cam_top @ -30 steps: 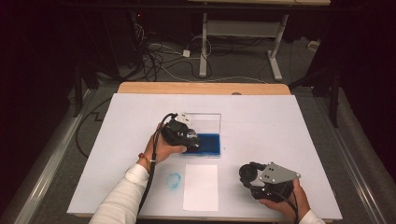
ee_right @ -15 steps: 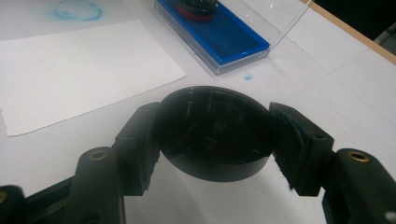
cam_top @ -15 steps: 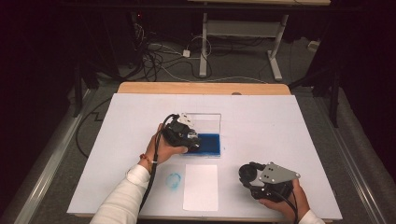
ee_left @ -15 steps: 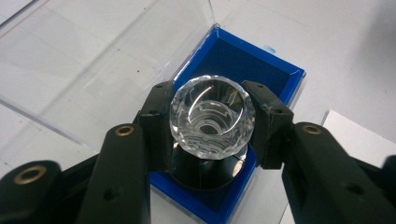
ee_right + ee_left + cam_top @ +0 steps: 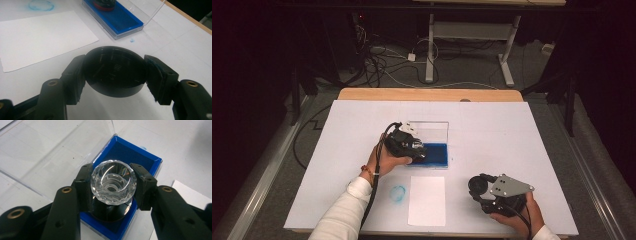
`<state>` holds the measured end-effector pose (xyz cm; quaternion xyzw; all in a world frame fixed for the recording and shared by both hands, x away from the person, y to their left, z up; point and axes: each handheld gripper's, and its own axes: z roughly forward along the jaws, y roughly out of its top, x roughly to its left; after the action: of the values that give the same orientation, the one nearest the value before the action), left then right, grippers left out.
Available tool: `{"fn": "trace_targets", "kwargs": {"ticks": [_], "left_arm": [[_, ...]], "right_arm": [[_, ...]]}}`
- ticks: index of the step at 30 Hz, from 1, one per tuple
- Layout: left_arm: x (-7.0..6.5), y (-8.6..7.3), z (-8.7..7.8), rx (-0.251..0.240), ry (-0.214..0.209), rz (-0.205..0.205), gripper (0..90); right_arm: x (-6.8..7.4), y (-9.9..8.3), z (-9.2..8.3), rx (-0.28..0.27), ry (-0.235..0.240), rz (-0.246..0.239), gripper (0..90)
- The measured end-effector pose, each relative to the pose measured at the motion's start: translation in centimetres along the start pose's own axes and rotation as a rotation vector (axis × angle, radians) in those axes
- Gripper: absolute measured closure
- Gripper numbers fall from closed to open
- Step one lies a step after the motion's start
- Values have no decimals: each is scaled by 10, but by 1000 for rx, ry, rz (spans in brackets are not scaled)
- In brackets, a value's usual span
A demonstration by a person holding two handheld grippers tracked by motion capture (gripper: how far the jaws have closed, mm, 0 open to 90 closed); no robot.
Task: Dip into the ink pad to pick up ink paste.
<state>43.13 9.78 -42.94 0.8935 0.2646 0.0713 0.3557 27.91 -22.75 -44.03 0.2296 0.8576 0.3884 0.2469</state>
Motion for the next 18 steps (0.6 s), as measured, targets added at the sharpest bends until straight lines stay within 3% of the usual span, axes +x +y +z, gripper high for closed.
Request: {"fn": "trace_targets", "kwargs": {"ticks": [3, 18], "left_arm": [[3, -1, -1, -4, -15, -7, 548], [-1, 2, 0, 8, 9, -15, 548]], "right_arm": [[0, 0, 0, -2, -1, -3, 377], [-2, 0, -2, -9, -2, 1, 377]]}}
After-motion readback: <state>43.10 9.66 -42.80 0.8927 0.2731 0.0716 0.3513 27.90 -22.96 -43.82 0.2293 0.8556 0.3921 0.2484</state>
